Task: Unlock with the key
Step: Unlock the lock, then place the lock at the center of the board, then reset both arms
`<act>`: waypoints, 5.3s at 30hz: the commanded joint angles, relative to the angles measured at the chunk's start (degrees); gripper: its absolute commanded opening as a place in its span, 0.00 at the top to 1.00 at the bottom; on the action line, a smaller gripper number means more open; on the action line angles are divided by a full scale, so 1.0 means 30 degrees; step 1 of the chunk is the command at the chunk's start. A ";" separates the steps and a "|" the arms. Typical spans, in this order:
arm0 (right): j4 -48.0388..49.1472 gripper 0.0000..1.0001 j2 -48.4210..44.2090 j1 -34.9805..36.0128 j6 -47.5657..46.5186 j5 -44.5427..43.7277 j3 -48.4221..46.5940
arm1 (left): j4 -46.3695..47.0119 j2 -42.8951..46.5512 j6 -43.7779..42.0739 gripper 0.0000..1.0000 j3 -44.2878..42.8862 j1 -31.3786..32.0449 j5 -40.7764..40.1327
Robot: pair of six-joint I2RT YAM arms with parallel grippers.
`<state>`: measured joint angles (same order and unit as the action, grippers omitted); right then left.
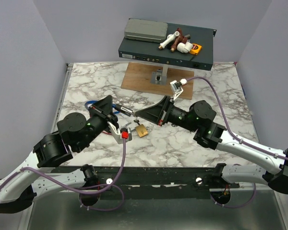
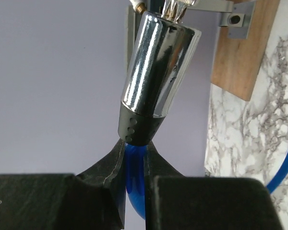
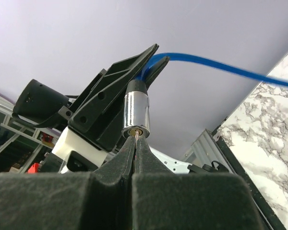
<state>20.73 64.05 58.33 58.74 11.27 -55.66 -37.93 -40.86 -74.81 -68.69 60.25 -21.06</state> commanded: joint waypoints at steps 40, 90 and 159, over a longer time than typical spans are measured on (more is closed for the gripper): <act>-1.1056 0.25 -0.6031 0.0029 -0.9122 -0.7372 -0.2942 | -0.5432 -0.4830 1.6194 1.00 0.0459 0.0216 0.2843; -1.3316 0.00 -0.4833 0.0017 -1.0551 -1.6273 -0.0451 | -0.8231 -1.4647 1.9792 0.02 -0.5589 -1.0421 1.7479; 1.9076 0.00 0.9851 -1.7010 -1.7188 -0.9928 1.4188 | 3.3408 -1.0743 2.4833 0.02 1.8476 -2.0163 0.8170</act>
<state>74.15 93.21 7.49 7.99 -19.22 -13.96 60.90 -72.99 -0.84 -12.53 -0.60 5.63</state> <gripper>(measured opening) 0.998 0.984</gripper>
